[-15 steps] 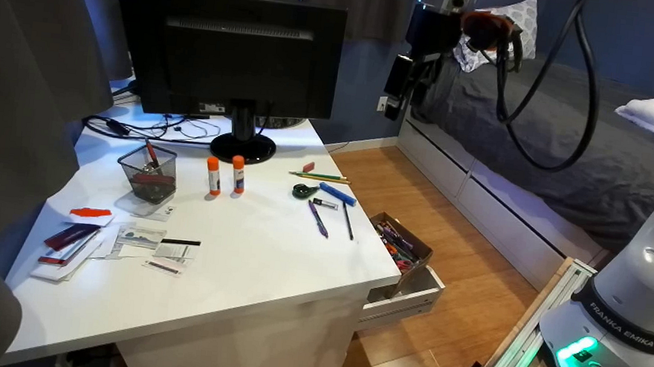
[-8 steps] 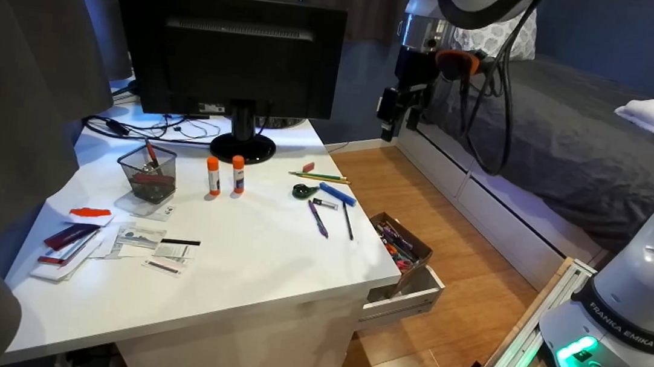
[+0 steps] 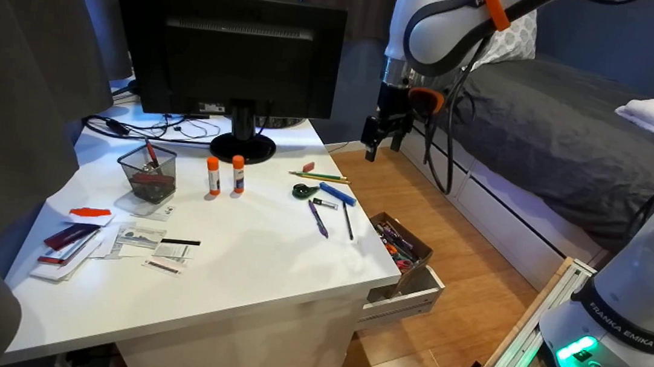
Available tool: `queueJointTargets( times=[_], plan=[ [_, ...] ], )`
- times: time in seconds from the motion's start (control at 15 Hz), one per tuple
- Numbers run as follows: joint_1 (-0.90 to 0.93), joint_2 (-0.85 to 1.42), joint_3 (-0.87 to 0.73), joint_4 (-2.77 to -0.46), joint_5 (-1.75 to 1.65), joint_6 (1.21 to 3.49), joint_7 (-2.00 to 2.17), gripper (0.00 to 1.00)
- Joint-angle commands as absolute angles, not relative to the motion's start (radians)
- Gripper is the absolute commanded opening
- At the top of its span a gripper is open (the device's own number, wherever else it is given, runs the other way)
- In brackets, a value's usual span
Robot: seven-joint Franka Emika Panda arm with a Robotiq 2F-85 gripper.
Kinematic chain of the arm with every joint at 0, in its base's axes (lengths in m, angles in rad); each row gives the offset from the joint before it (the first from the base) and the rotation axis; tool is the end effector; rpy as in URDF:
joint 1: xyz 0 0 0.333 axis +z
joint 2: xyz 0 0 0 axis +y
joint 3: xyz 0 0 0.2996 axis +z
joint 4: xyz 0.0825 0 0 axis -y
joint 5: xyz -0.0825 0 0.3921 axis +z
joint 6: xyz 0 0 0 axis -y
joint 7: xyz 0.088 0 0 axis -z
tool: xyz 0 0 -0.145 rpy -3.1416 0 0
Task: Pick up the blue marker and put it in the cardboard box
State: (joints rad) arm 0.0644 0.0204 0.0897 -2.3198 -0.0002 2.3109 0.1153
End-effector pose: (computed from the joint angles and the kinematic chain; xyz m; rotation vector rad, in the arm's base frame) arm 0.5053 0.0786 0.2699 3.1384 0.0611 -0.0458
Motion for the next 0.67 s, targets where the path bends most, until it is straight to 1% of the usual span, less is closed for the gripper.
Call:
queueJointTargets(
  times=[0.0,0.33,0.47,0.53,0.6],
  plan=[
    [0.065,0.112,0.072,-2.286,-0.062,2.421,0.142,1.0],
    [0.064,0.216,0.044,-2.284,-0.059,2.613,0.144,1.0],
    [0.063,0.253,0.041,-2.273,-0.028,2.637,0.134,1.0],
    [0.068,0.213,0.039,-2.299,-0.043,2.611,0.121,1.0],
    [0.068,0.23,0.036,-2.295,-0.042,2.623,0.121,1.0]
  ],
)
